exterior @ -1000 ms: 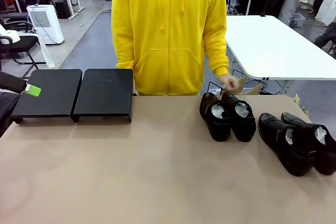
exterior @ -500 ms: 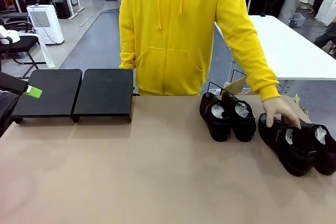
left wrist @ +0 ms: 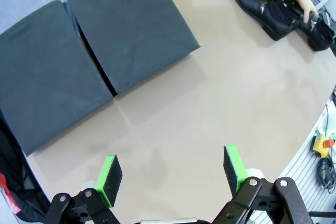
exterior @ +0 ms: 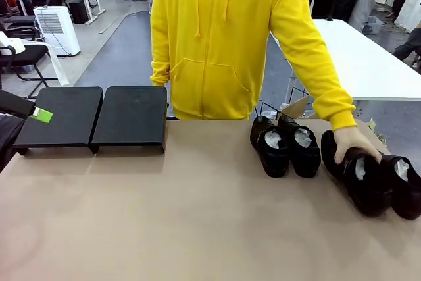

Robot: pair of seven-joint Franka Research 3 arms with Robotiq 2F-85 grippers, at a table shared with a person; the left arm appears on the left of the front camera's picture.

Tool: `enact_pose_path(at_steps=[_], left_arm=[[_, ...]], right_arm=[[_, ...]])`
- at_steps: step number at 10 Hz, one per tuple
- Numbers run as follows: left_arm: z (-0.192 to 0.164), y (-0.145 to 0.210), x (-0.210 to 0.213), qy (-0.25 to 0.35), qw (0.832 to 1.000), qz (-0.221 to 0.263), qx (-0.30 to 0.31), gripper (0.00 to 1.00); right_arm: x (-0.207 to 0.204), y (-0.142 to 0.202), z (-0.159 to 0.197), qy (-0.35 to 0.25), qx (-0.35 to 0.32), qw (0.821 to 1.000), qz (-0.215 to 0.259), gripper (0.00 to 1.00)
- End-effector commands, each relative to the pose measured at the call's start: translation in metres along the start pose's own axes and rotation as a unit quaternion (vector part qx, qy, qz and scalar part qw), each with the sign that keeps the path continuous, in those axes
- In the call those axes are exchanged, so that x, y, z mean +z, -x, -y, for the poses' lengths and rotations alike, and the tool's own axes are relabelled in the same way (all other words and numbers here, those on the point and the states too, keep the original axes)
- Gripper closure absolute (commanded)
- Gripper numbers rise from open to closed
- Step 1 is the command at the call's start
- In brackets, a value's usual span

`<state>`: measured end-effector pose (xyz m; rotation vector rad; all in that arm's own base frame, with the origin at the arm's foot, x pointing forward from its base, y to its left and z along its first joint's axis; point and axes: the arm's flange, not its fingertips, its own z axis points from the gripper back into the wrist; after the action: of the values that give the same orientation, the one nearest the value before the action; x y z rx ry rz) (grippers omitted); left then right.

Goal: Organize the shoes by placing them on the stand.
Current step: Pick up one Shoe and place it in the middle of the table.

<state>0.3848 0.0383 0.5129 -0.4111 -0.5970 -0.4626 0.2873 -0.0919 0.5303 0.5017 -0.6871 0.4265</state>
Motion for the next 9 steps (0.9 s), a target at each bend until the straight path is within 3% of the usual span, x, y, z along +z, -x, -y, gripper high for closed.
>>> enact_pose_path(at_steps=[1,4,6,9], left_arm=[[-0.001,0.001,0.001,0.009,1.0,0.007,-0.005,0.0],[-0.001,0.001,0.001,0.009,1.0,0.007,-0.005,0.0],[-0.001,0.001,0.001,0.009,1.0,0.007,-0.005,0.0],[-0.001,0.001,0.001,0.009,1.0,0.007,-0.005,0.0]], right_arm=[[0.0,-0.001,0.0,-0.005,0.004,1.0,0.006,0.0],[0.0,0.0,0.0,0.0,0.0,1.0,0.0,0.0],[0.001,-0.019,-0.02,0.023,0.006,1.0,0.006,0.0],[-0.03,-0.061,-0.047,0.121,-0.006,0.992,-0.036,0.0]])
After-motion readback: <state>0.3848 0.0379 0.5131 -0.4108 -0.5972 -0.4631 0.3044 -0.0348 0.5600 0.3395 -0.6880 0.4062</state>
